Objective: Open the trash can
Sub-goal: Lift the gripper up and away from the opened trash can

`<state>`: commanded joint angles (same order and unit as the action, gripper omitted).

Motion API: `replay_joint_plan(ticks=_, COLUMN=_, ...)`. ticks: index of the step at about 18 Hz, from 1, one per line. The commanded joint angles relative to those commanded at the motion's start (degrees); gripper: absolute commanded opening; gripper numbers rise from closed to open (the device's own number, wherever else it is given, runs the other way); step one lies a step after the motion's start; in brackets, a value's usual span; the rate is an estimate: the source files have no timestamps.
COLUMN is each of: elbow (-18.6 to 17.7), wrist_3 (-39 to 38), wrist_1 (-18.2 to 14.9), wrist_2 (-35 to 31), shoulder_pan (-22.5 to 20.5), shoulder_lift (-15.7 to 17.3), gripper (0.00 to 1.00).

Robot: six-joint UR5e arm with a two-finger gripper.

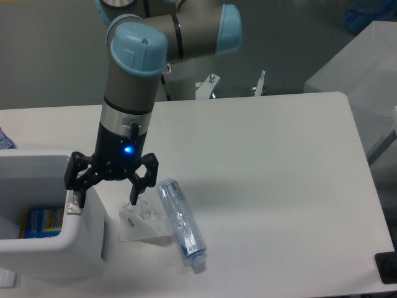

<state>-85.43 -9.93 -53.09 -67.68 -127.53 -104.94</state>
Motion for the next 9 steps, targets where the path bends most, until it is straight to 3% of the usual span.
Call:
replay_joint_plan(ticks=5, elbow=3.59, wrist_3=1.93, wrist_1=0.09, wrist_2=-0.17, shoulder_pan=-0.96, shoulder_lift=0.79, gripper=1.00)
replay_joint_plan(ticks=9, elbow=7.82, wrist_3=6.05, wrist_1=0.09, wrist_2=-0.17, shoulder_pan=-6.93, shoulder_lift=1.76, gripper=1.00)
